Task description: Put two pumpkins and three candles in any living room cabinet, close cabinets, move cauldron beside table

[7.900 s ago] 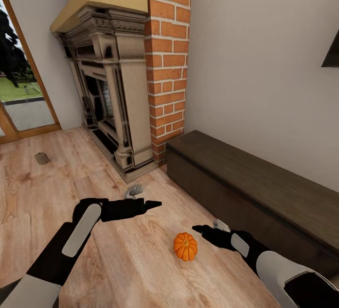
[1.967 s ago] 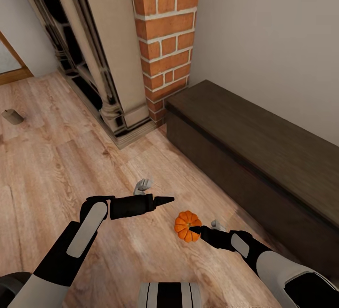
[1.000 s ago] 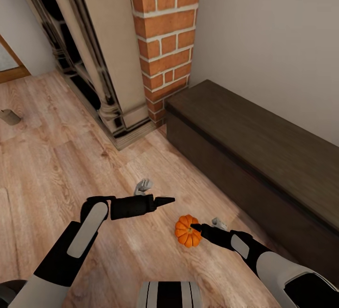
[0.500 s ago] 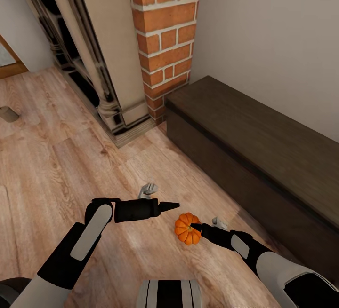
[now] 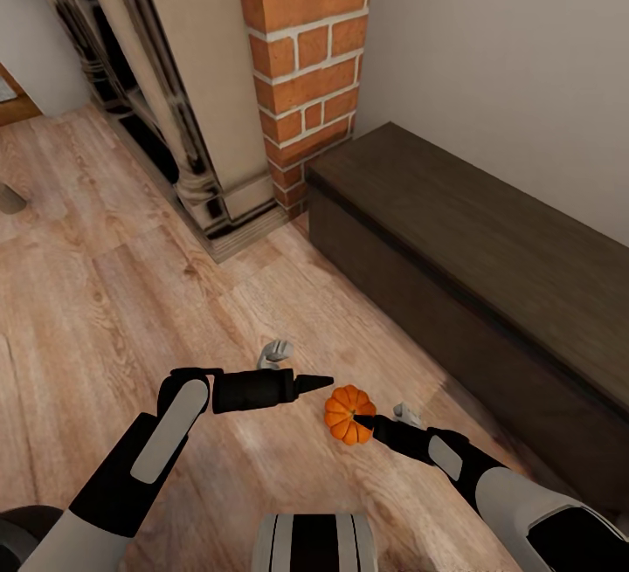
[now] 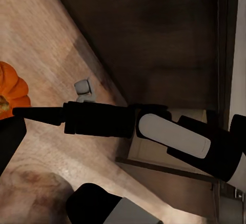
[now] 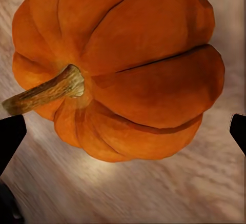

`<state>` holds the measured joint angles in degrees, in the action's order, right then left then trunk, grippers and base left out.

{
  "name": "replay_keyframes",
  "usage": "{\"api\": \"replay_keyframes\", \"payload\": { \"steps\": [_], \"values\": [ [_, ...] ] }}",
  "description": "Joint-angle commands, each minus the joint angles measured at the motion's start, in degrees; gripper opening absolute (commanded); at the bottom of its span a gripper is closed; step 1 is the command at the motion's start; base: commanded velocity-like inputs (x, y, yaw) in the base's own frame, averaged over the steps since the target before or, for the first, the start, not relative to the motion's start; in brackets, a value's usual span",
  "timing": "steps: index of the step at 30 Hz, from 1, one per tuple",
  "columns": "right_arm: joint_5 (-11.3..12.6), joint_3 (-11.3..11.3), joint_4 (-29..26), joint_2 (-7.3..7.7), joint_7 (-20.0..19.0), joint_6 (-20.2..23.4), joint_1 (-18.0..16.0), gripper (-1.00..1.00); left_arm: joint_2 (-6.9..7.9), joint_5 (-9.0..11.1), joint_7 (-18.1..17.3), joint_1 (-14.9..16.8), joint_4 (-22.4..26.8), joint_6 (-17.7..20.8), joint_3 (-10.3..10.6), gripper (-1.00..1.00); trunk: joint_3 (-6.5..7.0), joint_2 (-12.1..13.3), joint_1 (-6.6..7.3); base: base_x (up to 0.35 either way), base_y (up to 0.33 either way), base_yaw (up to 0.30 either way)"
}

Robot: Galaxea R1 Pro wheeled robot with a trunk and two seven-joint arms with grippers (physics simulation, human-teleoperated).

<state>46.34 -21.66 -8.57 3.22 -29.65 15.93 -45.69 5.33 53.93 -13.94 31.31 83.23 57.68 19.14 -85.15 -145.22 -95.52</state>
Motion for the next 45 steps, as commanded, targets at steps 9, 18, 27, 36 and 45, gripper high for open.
{"api": "replay_keyframes", "payload": {
  "steps": [9, 18, 27, 36, 45],
  "values": [
    [0.42, -0.31, -0.05, 0.03, -0.06, 0.33, -0.01, 1.00, 0.03, -0.41, -0.48, -0.01, 0.00, 0.07, 0.02, 1.00, -0.03, -0.01, 0.01, 0.009, 0.000, 0.000],
    [0.42, -0.29, -0.05, 0.03, -0.06, 0.33, -0.01, 1.00, 0.03, -0.40, -0.48, -0.02, 0.00, 0.07, 0.02, 1.00, -0.03, -0.01, 0.01, 0.162, 0.000, 0.000],
    [0.43, -0.25, -0.05, 0.03, -0.06, 0.33, -0.01, 1.00, 0.03, -0.49, -0.48, 0.01, 0.00, 0.07, 0.02, 1.00, -0.03, -0.01, 0.01, 0.010, 0.000, 0.000],
    [0.43, -0.23, -0.05, 0.03, -0.06, 0.33, -0.02, 1.00, 0.03, -0.49, -0.48, 0.01, 0.00, 0.07, 0.04, 1.00, -1.58, -0.11, -0.17, 0.000, 0.000, 0.000],
    [0.42, -0.23, -0.05, 0.03, -0.06, 0.33, -0.01, 1.00, 0.03, -0.58, -0.48, -0.01, 0.00, 0.07, 0.02, 1.00, -3.58, -0.23, -0.40, 0.000, 0.000, 0.000]
  ]
}}
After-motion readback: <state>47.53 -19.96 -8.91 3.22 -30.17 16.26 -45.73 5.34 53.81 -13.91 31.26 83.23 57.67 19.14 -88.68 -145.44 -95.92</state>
